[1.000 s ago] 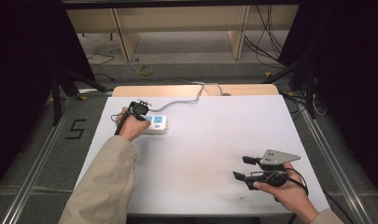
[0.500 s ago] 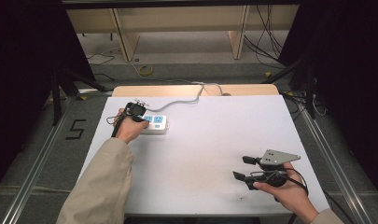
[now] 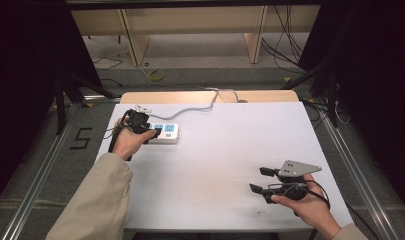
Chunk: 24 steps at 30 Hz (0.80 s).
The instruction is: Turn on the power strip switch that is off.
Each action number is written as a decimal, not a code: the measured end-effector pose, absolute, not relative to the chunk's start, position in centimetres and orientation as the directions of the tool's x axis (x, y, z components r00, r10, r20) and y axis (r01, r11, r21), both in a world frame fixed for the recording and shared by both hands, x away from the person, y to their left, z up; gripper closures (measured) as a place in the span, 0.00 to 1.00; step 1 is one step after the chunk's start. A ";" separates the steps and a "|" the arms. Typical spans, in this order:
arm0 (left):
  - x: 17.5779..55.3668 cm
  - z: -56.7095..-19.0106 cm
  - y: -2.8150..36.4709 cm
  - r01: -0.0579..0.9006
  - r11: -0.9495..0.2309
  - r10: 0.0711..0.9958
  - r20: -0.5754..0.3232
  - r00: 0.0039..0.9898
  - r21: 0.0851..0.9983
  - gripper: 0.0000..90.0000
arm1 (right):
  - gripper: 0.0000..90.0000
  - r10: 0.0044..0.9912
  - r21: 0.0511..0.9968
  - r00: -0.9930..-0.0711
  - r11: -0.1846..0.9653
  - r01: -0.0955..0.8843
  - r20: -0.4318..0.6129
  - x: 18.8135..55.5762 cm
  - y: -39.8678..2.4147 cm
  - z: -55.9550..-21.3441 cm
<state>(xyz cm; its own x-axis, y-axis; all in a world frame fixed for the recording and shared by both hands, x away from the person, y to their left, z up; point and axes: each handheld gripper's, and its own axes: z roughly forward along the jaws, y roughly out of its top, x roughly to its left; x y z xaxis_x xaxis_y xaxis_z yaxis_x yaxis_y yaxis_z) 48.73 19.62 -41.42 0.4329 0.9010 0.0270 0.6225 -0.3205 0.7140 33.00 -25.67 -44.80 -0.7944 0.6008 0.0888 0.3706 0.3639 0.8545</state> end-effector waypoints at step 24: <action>40.8 -42.1 18.7 0.465 -0.407 0.793 0.051 0.607 0.786 0.29 | 0.33 0.601 0.853 -0.794 0.366 0.373 0.090 33.1 -25.7 -44.9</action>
